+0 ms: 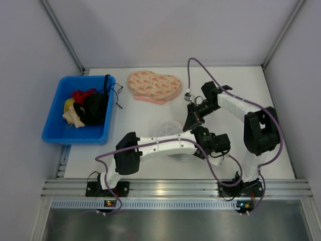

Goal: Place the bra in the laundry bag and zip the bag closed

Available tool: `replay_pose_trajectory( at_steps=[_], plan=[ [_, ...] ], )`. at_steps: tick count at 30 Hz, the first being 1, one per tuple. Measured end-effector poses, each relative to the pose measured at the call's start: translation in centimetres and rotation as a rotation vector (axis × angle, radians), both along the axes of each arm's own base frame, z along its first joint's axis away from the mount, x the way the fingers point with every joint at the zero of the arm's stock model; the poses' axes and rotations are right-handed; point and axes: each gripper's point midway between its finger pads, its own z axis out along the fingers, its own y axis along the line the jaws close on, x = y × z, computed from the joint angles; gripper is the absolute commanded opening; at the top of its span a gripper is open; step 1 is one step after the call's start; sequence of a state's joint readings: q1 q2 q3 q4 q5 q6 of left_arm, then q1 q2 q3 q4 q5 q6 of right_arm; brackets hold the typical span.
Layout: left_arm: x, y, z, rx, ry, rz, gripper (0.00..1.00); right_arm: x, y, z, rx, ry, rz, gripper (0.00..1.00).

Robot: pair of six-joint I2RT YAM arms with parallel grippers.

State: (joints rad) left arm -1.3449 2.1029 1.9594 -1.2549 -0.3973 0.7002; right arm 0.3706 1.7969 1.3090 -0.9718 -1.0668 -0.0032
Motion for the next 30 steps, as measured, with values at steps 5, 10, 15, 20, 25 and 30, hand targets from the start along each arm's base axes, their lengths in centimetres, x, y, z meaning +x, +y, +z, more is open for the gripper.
replay_pose_trajectory(
  at_steps=[5,10,15,20,25,30],
  plan=[
    [-2.7,0.5,-1.9,0.043,0.047,-0.023,0.0,2.5,0.9,0.3,0.015,-0.059,-0.002,0.0],
    [-4.9,0.3,-2.5,0.037,0.088,-0.029,0.0,4.3,1.6,0.2,0.017,-0.066,-0.01,0.0],
    [-5.0,0.5,-2.0,0.008,0.099,0.003,0.0,4.5,1.8,0.1,0.013,-0.051,-0.017,0.45],
    [-4.8,0.6,-2.1,0.0,0.107,0.026,0.0,4.6,1.1,-0.2,-0.012,-0.079,-0.019,0.86],
    [-4.2,0.7,-2.0,-0.005,0.103,0.042,0.0,4.4,-1.3,0.9,-0.045,-0.125,-0.03,0.85],
    [-2.8,0.3,-0.9,-0.033,0.081,0.052,0.0,3.0,-3.1,1.3,-0.044,-0.143,-0.03,0.69]
  ],
)
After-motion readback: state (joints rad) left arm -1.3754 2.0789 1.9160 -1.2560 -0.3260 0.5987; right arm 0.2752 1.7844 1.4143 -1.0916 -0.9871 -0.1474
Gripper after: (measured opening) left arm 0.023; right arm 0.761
